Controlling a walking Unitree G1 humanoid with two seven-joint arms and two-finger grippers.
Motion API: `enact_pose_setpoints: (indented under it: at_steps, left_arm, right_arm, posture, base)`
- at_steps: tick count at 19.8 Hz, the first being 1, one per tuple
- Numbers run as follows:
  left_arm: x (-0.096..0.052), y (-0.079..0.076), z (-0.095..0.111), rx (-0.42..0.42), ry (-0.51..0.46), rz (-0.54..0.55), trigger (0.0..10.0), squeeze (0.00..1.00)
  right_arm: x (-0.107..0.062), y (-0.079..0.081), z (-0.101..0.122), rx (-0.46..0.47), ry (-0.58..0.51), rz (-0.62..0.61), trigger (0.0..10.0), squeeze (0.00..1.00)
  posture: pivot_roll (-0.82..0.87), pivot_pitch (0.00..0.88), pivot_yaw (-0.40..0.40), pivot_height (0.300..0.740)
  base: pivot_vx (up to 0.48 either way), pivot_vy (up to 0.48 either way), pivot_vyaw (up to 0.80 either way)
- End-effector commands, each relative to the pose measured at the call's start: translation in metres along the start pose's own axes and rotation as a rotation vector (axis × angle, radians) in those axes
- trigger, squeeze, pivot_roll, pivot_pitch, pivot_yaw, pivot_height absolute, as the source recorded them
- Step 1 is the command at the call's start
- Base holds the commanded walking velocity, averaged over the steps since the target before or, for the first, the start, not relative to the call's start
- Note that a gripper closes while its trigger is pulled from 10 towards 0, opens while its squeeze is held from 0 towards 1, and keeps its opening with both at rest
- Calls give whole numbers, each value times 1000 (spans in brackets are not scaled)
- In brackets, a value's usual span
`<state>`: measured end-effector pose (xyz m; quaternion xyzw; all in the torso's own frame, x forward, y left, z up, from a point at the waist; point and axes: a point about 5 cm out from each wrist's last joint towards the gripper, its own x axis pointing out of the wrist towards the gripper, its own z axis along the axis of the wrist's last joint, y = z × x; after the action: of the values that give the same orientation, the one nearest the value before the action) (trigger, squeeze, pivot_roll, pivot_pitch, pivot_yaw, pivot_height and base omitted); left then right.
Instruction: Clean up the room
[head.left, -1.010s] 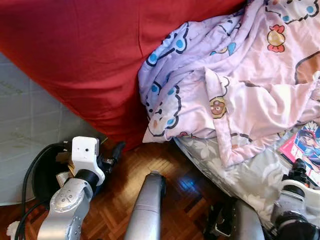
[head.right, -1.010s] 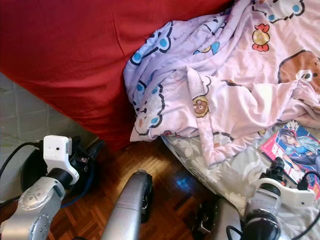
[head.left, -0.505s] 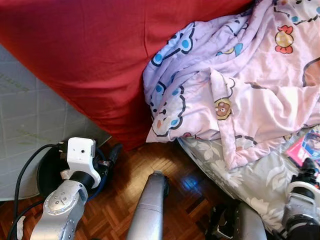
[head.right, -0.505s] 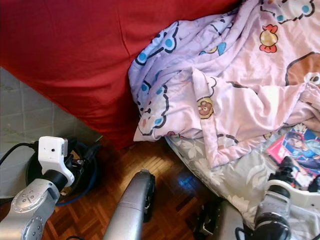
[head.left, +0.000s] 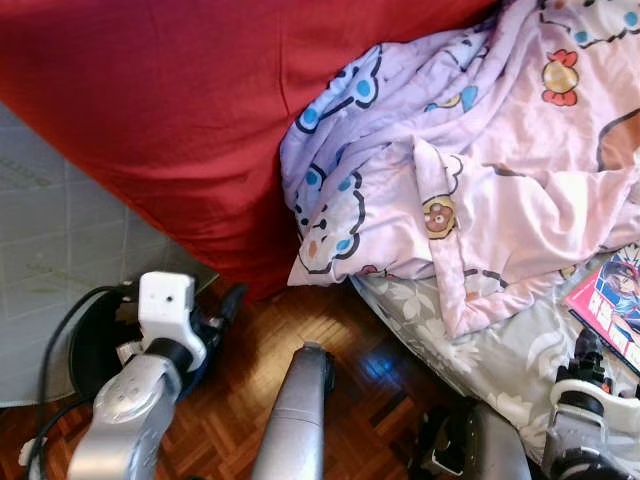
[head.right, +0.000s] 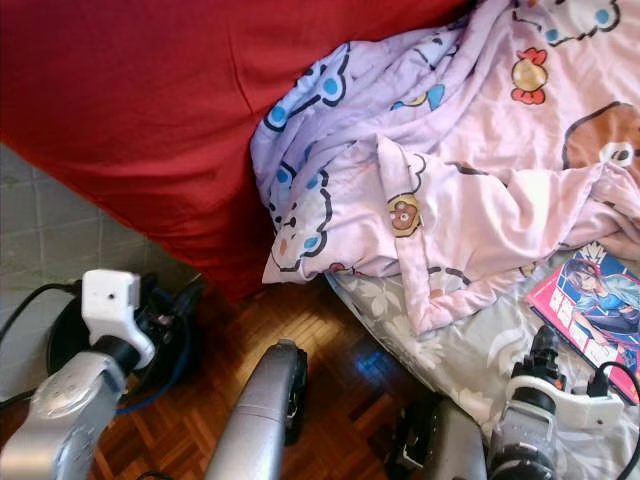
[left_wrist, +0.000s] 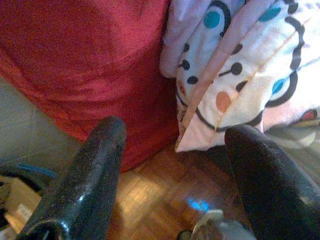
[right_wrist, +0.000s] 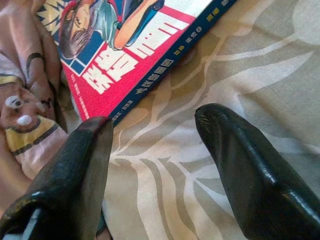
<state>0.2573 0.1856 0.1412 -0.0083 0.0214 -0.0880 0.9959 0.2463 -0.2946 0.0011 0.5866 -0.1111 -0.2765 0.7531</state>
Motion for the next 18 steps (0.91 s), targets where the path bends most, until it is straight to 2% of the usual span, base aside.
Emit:
enact_pose_setpoints:
  at_steps: [1, 2, 3, 4, 5, 6, 7, 8, 10, 12, 13, 14, 15, 16, 18]
  left_arm:
    - [-2, 7, -11, 9, 37, 28, 10000, 0]
    - [1, 7, -11, 8, 32, 28, 10000, 0]
    - [4, 8, -14, 6, 27, 31, 10000, 0]
    - [7, 9, -18, 1, 24, 39, 10000, 0]
    - [7, 10, -20, 0, 24, 45, 10000, 0]
    - [7, 12, -24, -9, 21, 61, 10000, 0]
    - [8, 12, -27, -13, 20, 64, 10000, 0]
    - [12, 12, -31, -17, 22, 66, 10000, 0]
    - [18, 9, -34, -28, 7, 70, 10000, 0]
    - [24, 8, -34, -34, -9, 71, 10000, 0]
    - [31, 9, -34, -32, -25, 75, 10000, 0]
    - [34, 12, -33, -23, -37, 78, 10000, 0]
    - [35, 14, -32, -17, -44, 83, 10000, 0]
    - [38, 24, -29, -9, -67, 118, 10000, 0]
    - [41, 34, -25, 7, -95, 158, 10000, 0]
  right_arm:
    - [-22, -28, -9, 0, 40, -108, 10000, 0]
    - [-23, -27, -14, -27, 61, -101, 10000, 0]
    - [-21, -19, -26, -108, 115, -61, 10000, 0]
    - [-18, -3, -44, -288, 190, 11, 10000, 0]
    - [-17, 8, -53, -412, 224, 83, 10000, 0]
    - [-21, 45, -76, -627, 255, 348, 10000, 0]
    - [-25, 67, -83, -562, 232, 436, 10000, 0]
    - [-25, 77, -86, -561, 228, 472, 10000, 0]
    - [-25, 89, -85, -611, 214, 527, 10000, 0]
    - [-22, 93, -85, -666, 193, 539, 10000, 0]
    - [-16, 104, -77, -741, 138, 547, 10000, 0]
    - [-10, 110, -70, -772, 109, 537, 10000, 0]
    - [-8, 113, -67, -811, 103, 545, 10000, 0]
    - [2, 119, -64, -894, 116, 551, 10000, 0]
    - [10, 134, -68, -1044, 139, 621, 10000, 0]
  posture:
    - [303, 463, 232, 635]
    - [282, 437, 215, 635]
    - [254, 409, 195, 635]
    - [235, 388, 181, 635]
    - [221, 373, 170, 635]
    - [208, 358, 164, 635]
    - [177, 322, 142, 635]
    - [163, 290, 129, 635]
    - [151, 237, 113, 635]
    - [142, 214, 105, 635]
    - [125, 162, 87, 635]
    - [115, 143, 76, 635]
    - [109, 130, 70, 635]
    - [101, 104, 51, 635]
    - [87, 63, 22, 635]
  base:
    - [0, 0, 0]
    - [0, 0, 0]
    - [0, 0, 0]
    - [0, 0, 0]
    - [0, 0, 0]
    - [0, 0, 0]
    - [0, 0, 0]
    - [0, 0, 0]
    - [0, 0, 0]
    - [0, 0, 0]
    - [0, 0, 0]
    - [0, 0, 0]
    - [0, 0, 0]
    - [0, 0, 0]
    - [0, 0, 0]
